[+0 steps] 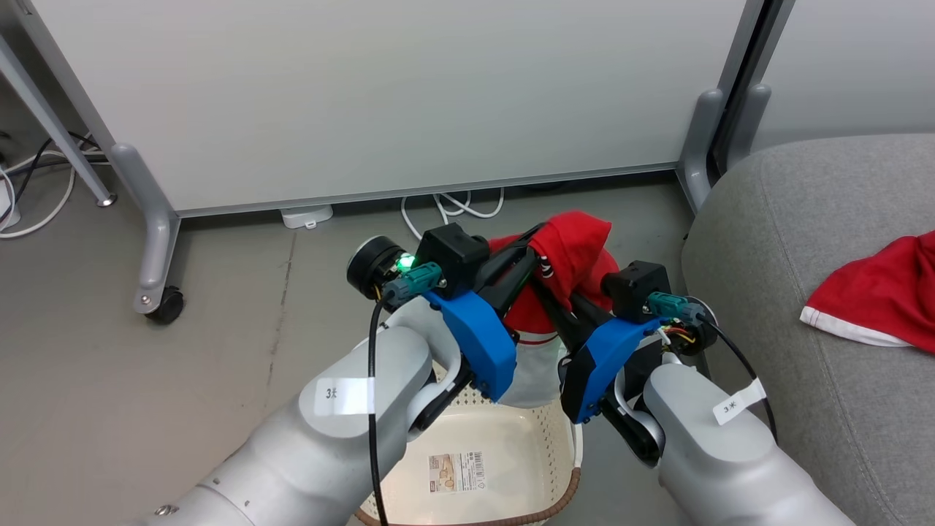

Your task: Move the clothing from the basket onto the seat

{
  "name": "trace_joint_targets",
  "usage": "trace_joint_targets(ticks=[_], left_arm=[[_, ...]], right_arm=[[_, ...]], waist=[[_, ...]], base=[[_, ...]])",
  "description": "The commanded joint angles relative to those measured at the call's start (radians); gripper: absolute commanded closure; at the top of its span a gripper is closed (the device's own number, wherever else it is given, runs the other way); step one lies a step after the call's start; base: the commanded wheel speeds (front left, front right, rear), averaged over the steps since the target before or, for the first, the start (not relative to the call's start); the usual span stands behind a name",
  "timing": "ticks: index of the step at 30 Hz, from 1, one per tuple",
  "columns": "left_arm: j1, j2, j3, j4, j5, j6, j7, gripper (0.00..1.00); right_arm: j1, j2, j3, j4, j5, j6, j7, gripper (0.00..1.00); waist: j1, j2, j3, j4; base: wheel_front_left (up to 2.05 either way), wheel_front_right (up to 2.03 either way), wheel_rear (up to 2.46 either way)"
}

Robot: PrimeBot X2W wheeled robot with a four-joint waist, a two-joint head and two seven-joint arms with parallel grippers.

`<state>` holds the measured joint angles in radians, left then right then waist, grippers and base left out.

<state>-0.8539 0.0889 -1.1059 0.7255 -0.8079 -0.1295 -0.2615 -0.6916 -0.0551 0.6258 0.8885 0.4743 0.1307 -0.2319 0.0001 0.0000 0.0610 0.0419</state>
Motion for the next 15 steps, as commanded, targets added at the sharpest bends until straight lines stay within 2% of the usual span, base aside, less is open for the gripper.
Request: trace_joint_targets(ticks=[1, 2, 3, 5, 9, 15], left_arm=[[0.020, 0.008, 0.012, -0.005, 0.009, -0.002, -0.005, 0.32], [0.028, 0.011, 0.017, -0.008, 0.010, -0.002, -0.005, 0.19], [0.038, 0.015, 0.024, -0.011, 0.011, -0.002, -0.005, 0.10], [0.062, 0.022, 0.044, -0.023, 0.015, -0.002, -0.005, 0.00], [0.123, 0.042, 0.103, -0.055, 0.037, -0.002, -0.004, 0.00], [0.252, 0.078, 0.242, -0.140, 0.111, -0.002, -0.004, 0.00]], right_arm=[[-0.016, 0.002, 0.004, 0.006, 0.006, 0.000, -0.007, 1.00], [-0.019, 0.002, 0.005, 0.007, 0.010, 0.000, -0.008, 1.00], [-0.022, 0.002, 0.007, 0.009, 0.013, 0.000, -0.009, 1.00], [-0.025, 0.002, 0.009, 0.012, 0.016, 0.000, -0.014, 1.00], [-0.029, 0.000, 0.014, 0.018, 0.025, 0.000, -0.019, 1.00], [-0.023, -0.006, 0.021, 0.024, 0.034, 0.000, -0.025, 1.00]], waist=[[-0.0001, 0.0000, 0.000, 0.000], [-0.0001, 0.0000, 0.001, 0.000], [-0.0001, 0.0000, 0.001, 0.000], [-0.0001, 0.0000, 0.001, 0.000], [-0.0001, 0.0000, 0.000, -0.001], [-0.0001, 0.0000, -0.002, 0.001]], base=[[0.00, 0.00, 0.00], [0.00, 0.00, 0.00], [0.00, 0.00, 0.00], [0.00, 0.00, 0.00], [0.00, 0.00, 0.00], [0.00, 0.00, 0.00]])
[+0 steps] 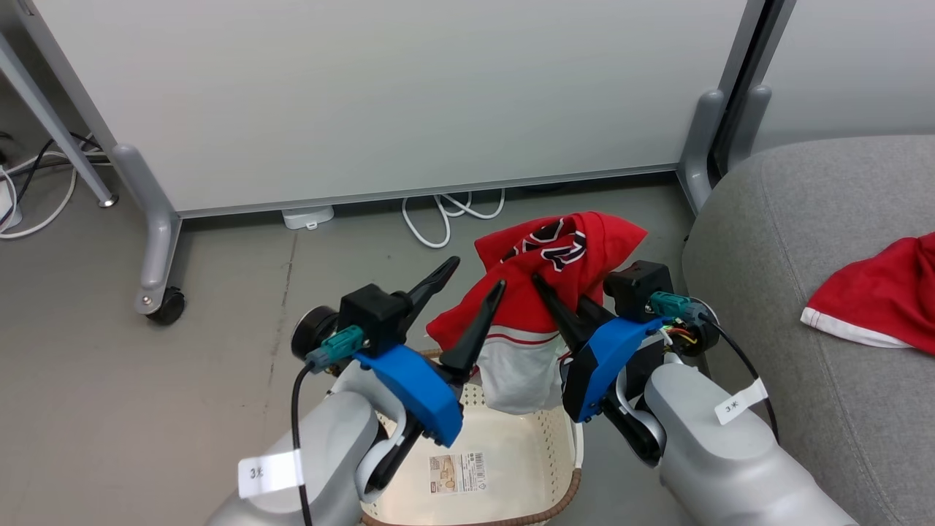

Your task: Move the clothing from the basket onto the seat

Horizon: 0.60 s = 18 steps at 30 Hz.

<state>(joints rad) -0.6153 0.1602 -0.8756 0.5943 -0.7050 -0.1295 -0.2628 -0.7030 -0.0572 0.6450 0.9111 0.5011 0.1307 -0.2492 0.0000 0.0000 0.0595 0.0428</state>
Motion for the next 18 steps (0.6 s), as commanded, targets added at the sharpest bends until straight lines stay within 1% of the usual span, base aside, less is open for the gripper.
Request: trace_joint_targets(ticks=[1, 4, 5, 6, 7, 9, 10, 15, 18], left_arm=[[0.039, 0.011, 0.039, -0.025, 0.023, -0.002, -0.003, 0.00], [0.114, 0.025, 0.112, -0.071, 0.074, -0.002, -0.003, 0.00], [0.157, 0.032, 0.155, -0.102, 0.109, -0.002, -0.003, 0.00], [0.179, 0.036, 0.171, -0.118, 0.126, -0.002, -0.003, 0.00], [0.225, 0.047, 0.209, -0.148, 0.155, -0.002, -0.003, 0.00], [0.267, 0.056, 0.246, -0.176, 0.177, -0.002, -0.003, 0.00], [0.307, 0.061, 0.279, -0.201, 0.195, -0.002, -0.003, 0.00], [0.388, 0.067, 0.357, -0.234, 0.225, -0.002, -0.003, 0.00], [0.417, 0.066, 0.385, -0.248, 0.235, -0.002, -0.003, 0.00]], right_arm=[[-0.011, -0.005, 0.003, 0.003, 0.008, 0.000, -0.009, 1.00], [-0.008, -0.008, 0.005, 0.004, 0.011, 0.000, -0.010, 1.00], [-0.007, -0.009, 0.005, 0.005, 0.015, 0.000, -0.012, 1.00], [-0.006, -0.010, 0.005, 0.006, 0.017, 0.000, -0.012, 1.00], [-0.004, -0.010, 0.006, 0.006, 0.020, 0.000, -0.013, 1.00], [-0.002, -0.012, 0.007, 0.006, 0.020, 0.000, -0.012, 1.00], [0.001, -0.014, 0.005, 0.006, 0.022, 0.000, -0.013, 1.00], [0.009, -0.013, 0.000, 0.005, 0.026, 0.000, -0.015, 1.00], [0.012, -0.014, -0.003, 0.004, 0.026, 0.000, -0.016, 1.00]], waist=[[0.0000, 0.0000, -0.001, 0.001], [0.0000, 0.0000, -0.002, 0.002], [0.0000, 0.0000, -0.003, 0.002], [0.0000, 0.0000, -0.004, 0.002], [0.0000, 0.0000, -0.005, 0.001], [0.0000, 0.0000, -0.007, 0.001], [0.0000, 0.0000, -0.008, -0.001], [0.0000, 0.0000, -0.014, -0.004], [0.0000, 0.0000, -0.016, -0.005]], base=[[0.00, 0.00, 0.00], [0.00, 0.00, 0.00], [0.00, 0.00, 0.00], [0.00, 0.00, 0.00], [0.00, 0.00, 0.00], [0.00, 0.00, 0.00], [0.00, 0.00, 0.00], [0.00, 0.00, 0.00], [0.00, 0.00, 0.00]])
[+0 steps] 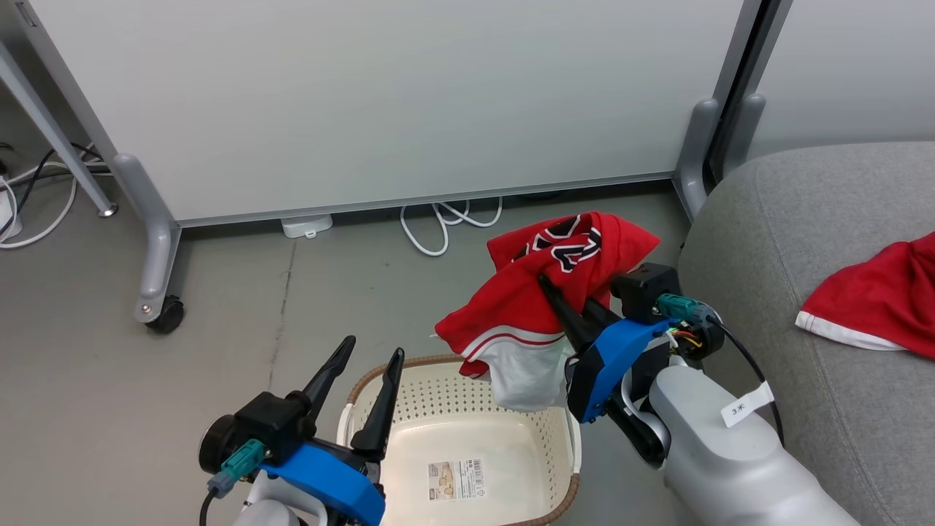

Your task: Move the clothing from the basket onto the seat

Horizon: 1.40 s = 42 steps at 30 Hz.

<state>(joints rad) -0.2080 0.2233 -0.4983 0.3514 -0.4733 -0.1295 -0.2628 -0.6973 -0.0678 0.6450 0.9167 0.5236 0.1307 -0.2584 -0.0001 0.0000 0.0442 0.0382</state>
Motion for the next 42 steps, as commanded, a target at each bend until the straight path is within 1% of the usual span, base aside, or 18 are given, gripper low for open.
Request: trace_joint_targets(ticks=[1, 10, 16, 21, 34, 42], left_arm=[[0.018, 0.001, 0.015, -0.009, 0.007, -0.002, -0.003, 0.00], [0.040, -0.017, 0.043, -0.018, 0.028, -0.002, -0.003, 0.00], [0.046, -0.019, 0.055, -0.022, 0.029, -0.002, -0.003, 0.00], [0.042, -0.019, 0.068, -0.026, 0.020, -0.002, -0.003, 0.00], [0.011, -0.007, 0.092, -0.020, 0.025, -0.002, -0.003, 0.00], [-0.004, 0.005, 0.091, -0.020, 0.027, -0.002, -0.003, 0.00]], right_arm=[[0.009, -0.003, -0.003, -0.001, 0.004, 0.000, -0.007, 1.00], [0.016, -0.003, -0.006, -0.003, 0.006, 0.000, -0.008, 1.00], [0.014, -0.004, -0.006, -0.011, 0.004, 0.000, -0.009, 1.00], [0.012, -0.008, -0.009, -0.017, -0.001, 0.000, -0.008, 1.00], [0.004, -0.009, -0.012, -0.026, -0.011, 0.000, -0.008, 1.00], [0.020, -0.002, -0.028, -0.037, -0.011, 0.000, -0.008, 1.00]], waist=[[0.0001, 0.0000, -0.001, 0.000], [0.0001, 0.0000, -0.005, -0.008], [0.0001, 0.0000, 0.001, -0.046], [0.0001, 0.0000, 0.011, -0.109], [0.0001, 0.0000, 0.044, -0.319], [0.0001, 0.0000, 0.061, -0.423]], base=[[0.00, 0.00, 0.00], [0.00, 0.00, 0.00], [0.00, 0.00, 0.00], [0.00, 0.00, 0.00], [0.00, 0.00, 0.00], [0.00, 0.00, 0.00]])
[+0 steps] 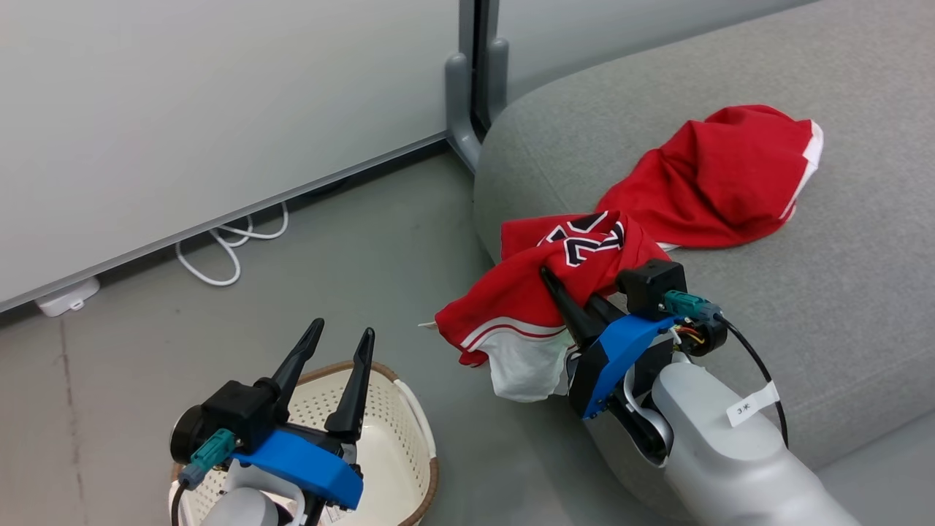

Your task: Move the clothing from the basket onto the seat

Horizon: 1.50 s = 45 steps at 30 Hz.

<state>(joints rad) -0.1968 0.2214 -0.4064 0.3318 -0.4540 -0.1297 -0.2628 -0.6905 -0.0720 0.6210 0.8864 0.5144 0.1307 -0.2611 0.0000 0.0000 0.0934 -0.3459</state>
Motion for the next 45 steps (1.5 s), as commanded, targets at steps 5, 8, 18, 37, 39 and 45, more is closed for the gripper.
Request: trace_joint_targets(ticks=[5, 8, 18, 37, 39, 45], left_arm=[[-0.019, 0.015, -0.003, 0.000, 0.006, -0.001, -0.003, 0.00], [-0.021, 0.018, 0.001, -0.002, 0.008, -0.001, -0.003, 0.00], [-0.024, 0.021, -0.005, 0.001, 0.015, -0.001, -0.003, 0.00], [-0.084, 0.063, -0.046, -0.009, 0.016, -0.001, -0.003, 0.00], [-0.106, 0.075, -0.056, -0.017, 0.020, -0.001, -0.003, 0.00], [-0.204, 0.101, -0.116, -0.039, 0.030, -0.002, -0.003, 0.00]], right_arm=[[0.021, 0.008, -0.011, -0.016, 0.005, 0.000, -0.006, 1.00], [0.026, 0.011, -0.011, -0.019, 0.000, 0.000, -0.006, 1.00], [0.044, 0.018, -0.017, -0.027, -0.002, 0.000, -0.006, 1.00], [-0.076, -0.025, -0.157, -0.058, -0.002, 0.000, -0.006, 1.00], [-0.129, -0.040, -0.203, -0.058, 0.006, 0.000, -0.001, 1.00], [-0.337, -0.203, -0.398, -0.050, 0.009, 0.000, 0.055, 1.00]], waist=[[0.0000, 0.0000, 0.021, -0.087], [0.0000, 0.0000, 0.027, -0.120], [0.0000, 0.0000, 0.034, -0.173], [0.0000, 0.0000, 0.131, -0.127], [0.0000, 0.0000, 0.165, -0.114], [0.0000, 0.0000, 0.295, -0.032]], base=[[0.00, 0.00, 0.00], [0.00, 0.00, 0.00], [0.00, 0.00, 0.00], [0.00, 0.00, 0.00], [0.00, 0.00, 0.00], [0.00, 0.00, 0.00]])
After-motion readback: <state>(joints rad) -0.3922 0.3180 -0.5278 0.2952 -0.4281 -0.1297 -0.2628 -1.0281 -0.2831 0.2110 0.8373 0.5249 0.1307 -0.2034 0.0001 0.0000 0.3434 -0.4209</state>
